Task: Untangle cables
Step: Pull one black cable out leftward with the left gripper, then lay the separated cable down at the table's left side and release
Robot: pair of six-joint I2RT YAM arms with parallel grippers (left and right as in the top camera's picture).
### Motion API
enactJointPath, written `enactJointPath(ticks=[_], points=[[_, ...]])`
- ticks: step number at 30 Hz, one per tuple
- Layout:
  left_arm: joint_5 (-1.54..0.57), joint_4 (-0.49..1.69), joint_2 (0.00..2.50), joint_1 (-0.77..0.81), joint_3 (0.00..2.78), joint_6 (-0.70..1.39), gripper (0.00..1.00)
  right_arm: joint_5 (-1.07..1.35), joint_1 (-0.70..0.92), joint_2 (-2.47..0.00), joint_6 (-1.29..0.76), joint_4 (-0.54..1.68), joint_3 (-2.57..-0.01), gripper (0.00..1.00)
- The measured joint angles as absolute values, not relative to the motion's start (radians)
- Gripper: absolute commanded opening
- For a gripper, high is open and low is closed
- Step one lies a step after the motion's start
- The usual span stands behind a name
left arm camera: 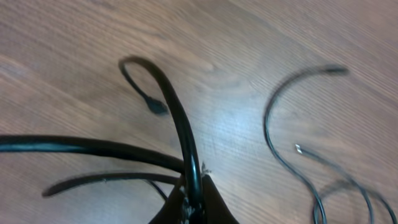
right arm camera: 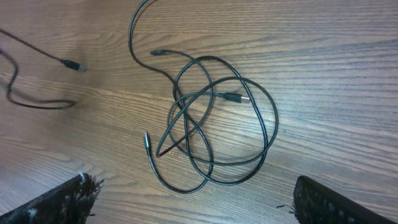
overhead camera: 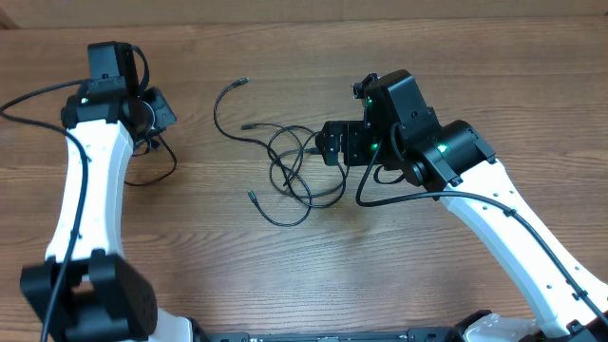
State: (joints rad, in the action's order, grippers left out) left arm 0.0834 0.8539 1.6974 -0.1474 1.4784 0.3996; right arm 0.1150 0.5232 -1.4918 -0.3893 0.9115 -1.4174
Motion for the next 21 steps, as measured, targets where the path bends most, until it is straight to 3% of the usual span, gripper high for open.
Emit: enactJointPath(ticks=[3, 7, 11, 13, 17, 21], points=[[0.032, 0.725, 1.773, -0.228, 1.478, 0.412, 0.09, 0.115, 0.523, -1.492, -0.389, 0.911, -1.417, 1.00], [-0.244, 0.620, 1.784, -0.408, 1.478, 0.386, 0.13, 0.115, 0.523, -1.493, -0.389, 0.911, -1.417, 1.00], [-0.513, 0.591, 1.784, -0.654, 1.478, 0.367, 0.13, 0.115, 0.522, -1.493, -0.389, 0.911, -1.417, 1.00], [-0.528, 0.603, 1.784, -0.699, 1.478, 0.364, 0.14, 0.115, 0.522, -1.493, -0.389, 0.910, -1.417, 1.00], [-0.520, 0.623, 1.784, -0.719, 1.472, 0.375, 0.13, 0.115, 0.522, -1.493, -0.389, 0.911, -1.417, 1.00], [-0.506, 0.588, 1.784, -0.606, 1.459, 0.378, 0.14, 0.115, 0.522, -1.493, -0.389, 0.910, -1.417, 1.00]])
